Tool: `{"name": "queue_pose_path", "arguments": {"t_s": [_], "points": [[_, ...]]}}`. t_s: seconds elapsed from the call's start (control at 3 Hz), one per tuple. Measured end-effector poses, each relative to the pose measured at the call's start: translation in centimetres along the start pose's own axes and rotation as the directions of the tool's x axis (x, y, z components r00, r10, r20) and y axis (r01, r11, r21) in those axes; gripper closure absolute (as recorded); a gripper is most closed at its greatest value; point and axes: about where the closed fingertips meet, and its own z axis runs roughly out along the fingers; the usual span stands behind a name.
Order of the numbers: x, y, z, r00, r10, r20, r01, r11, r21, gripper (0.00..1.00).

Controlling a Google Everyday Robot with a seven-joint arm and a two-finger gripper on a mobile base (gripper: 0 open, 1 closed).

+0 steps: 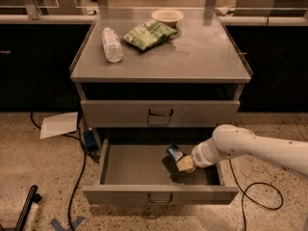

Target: Place redbull can into middle drawer

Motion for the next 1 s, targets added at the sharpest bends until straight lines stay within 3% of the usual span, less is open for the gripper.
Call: {"name": "queue_pose_path", "arguments": {"t_s": [1.0], "points": [[0.0,-1.4,6.6,0.998,0.063,-0.013,-0.064,0.9950,-0.076,1.00]]}}
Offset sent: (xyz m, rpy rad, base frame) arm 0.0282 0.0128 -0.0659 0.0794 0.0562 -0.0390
